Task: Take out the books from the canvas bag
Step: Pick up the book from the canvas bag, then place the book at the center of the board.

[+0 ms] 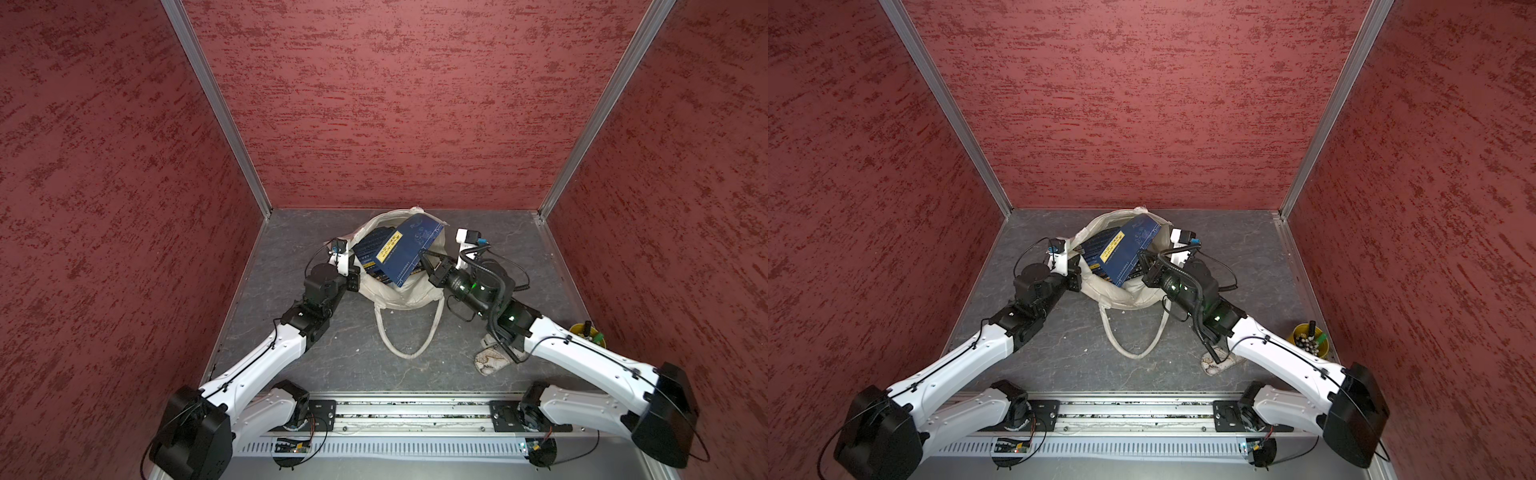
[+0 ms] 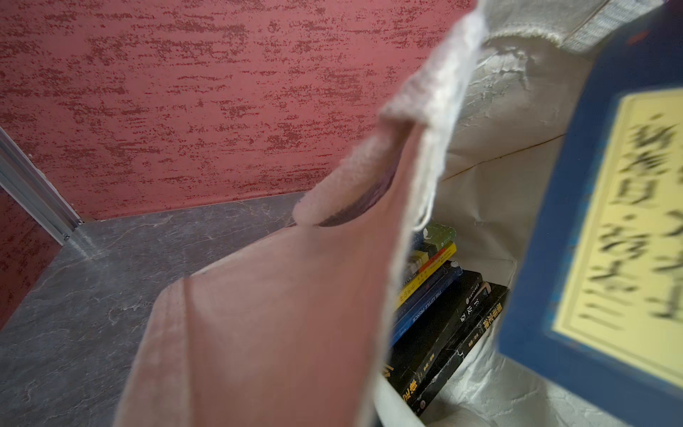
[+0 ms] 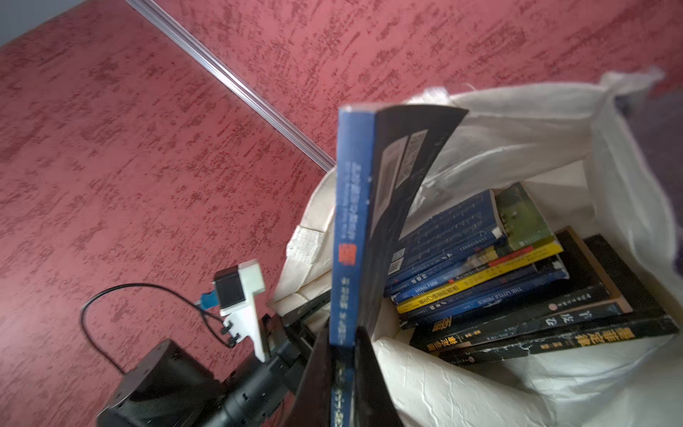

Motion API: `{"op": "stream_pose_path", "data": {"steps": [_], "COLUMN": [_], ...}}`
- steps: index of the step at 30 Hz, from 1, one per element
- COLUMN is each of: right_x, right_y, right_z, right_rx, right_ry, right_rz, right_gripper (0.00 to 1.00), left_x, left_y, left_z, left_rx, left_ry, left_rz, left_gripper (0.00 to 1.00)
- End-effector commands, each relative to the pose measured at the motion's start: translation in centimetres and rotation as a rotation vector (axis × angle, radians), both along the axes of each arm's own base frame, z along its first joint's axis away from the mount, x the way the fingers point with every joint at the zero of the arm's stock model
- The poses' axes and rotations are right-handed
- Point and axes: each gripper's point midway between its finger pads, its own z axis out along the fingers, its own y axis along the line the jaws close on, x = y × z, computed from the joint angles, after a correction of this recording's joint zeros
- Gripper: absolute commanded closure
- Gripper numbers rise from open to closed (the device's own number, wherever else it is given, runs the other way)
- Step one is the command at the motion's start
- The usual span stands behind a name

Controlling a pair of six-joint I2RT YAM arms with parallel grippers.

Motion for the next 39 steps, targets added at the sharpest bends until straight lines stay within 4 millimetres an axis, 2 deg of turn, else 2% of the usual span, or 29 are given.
{"op": "stream_pose_path", "data": {"steps": [1,6,12,16,17,18,24,27,29,31,35,39], "right_x": [-1.2,-2.1,-2.5,0.9,2.9,3.6,4.3,5.3,5.4,5.2,4.9,7.0], "right_y": [-2.2,-5.0,-6.7,-9.7,-13.6,-14.7,-18.9,-21.3,-23.3,-24.5,-26.1,-26.4], "right_z": [3.7,5.4,5.4,3.6,2.6,2.0,1.9,-0.1,-2.1,-3.4,-5.6,-9.0], "right_rx": [0.035,0.065,0.081,0.032,0.054,0.066,0.092,0.08,0.125,0.157,0.16,0.13], "right_ry": [-0.116,-0.164,-0.177,-0.149,-0.093,-0.075,-0.126,-0.064,-0.027,-0.031,-0.001,0.072], "right_rz": [-0.053,-0.134,-0.167,-0.301,-0.505,-0.534,-0.649,-0.732,-0.787,-0.796,-0.865,-0.851], "right_gripper": [1.0,1.0,1.0,1.0,1.0,1.0,1.0,1.0,1.0,1.0,1.0,1.0], "left_x": [0.7,0.5,0.4,0.1,0.1,0.0,-0.5,-0.8,-0.9,-1.0,-1.0,-1.0], "left_y": [1.1,1.3,1.1,0.9,0.8,0.6,-0.6,-1.5,-1.7,-1.5,-1.8,-2.5], "left_z": [1.9,1.8,1.3,1.2,1.2,1.2,0.9,0.8,0.9,1.0,0.6,0.3], "left_rx": [-0.012,0.022,0.057,0.07,0.072,0.075,0.12,0.119,0.124,0.132,0.143,0.152], "left_ry": [-0.041,-0.046,-0.033,-0.04,-0.042,-0.047,-0.056,-0.053,-0.056,-0.063,-0.055,-0.045], "left_rz": [0.044,0.04,0.021,0.006,0.0,-0.007,-0.052,-0.083,-0.09,-0.085,-0.092,-0.12], "left_gripper": [1.0,1.0,1.0,1.0,1.0,1.0,1.0,1.0,1.0,1.0,1.0,1.0]}}
